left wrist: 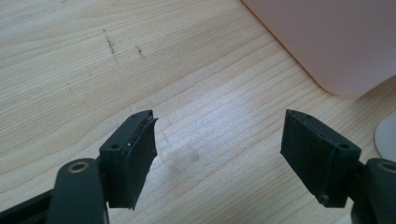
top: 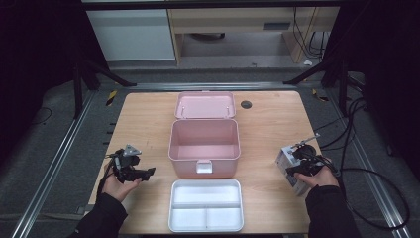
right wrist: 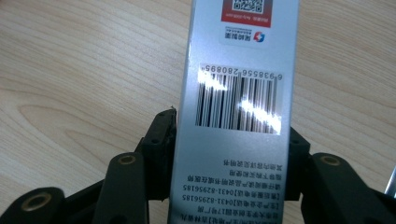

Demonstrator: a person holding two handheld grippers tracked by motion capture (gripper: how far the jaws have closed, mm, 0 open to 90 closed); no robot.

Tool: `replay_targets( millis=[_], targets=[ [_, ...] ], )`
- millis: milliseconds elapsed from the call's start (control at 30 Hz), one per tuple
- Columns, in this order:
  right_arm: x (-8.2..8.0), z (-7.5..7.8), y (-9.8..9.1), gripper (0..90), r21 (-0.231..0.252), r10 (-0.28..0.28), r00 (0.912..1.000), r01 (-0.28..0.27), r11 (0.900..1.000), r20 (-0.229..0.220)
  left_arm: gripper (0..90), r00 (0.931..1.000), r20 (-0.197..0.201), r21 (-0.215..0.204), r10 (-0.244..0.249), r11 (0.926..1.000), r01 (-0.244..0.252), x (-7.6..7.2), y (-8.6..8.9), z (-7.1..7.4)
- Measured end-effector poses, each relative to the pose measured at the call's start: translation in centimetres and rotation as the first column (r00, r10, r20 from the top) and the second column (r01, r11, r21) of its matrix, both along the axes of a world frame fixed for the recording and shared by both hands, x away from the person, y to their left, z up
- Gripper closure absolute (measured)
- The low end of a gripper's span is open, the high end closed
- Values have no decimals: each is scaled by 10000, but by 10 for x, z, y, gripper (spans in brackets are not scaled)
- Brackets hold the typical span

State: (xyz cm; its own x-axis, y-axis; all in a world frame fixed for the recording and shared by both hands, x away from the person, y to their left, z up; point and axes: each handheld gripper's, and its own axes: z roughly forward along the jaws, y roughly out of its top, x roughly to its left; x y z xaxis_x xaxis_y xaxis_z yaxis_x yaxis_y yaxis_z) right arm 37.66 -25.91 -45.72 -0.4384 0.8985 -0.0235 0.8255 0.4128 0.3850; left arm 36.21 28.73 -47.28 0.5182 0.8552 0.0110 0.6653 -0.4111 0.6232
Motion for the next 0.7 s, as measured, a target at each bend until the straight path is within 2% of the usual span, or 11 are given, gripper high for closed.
replay_targets(
  millis=[167, 267, 567, 700],
  targets=[
    [2, 2, 4, 553, -90, 121, 9998, -123, 9999, -151, 266, 10000, -64, 41, -55, 10000, 55, 0, -1, -1],
    [2, 6, 6, 556, -2, 222, 9997, -222, 9998, -59, 267, 10000, -51, 16, -47, 10000, 47, 0, 0, 0],
    [-3, 31, 12, 555, 507, 483, 9948, -530, 9973, 897, 268, 9998, -119, 20, -139, 9999, 139, 0, -3, -1],
    [-3, 39, 15, 555, 620, 524, 9938, -587, 9963, 979, 271, 9996, -213, 38, -210, 9998, 211, 1, -6, -2]
  ],
)
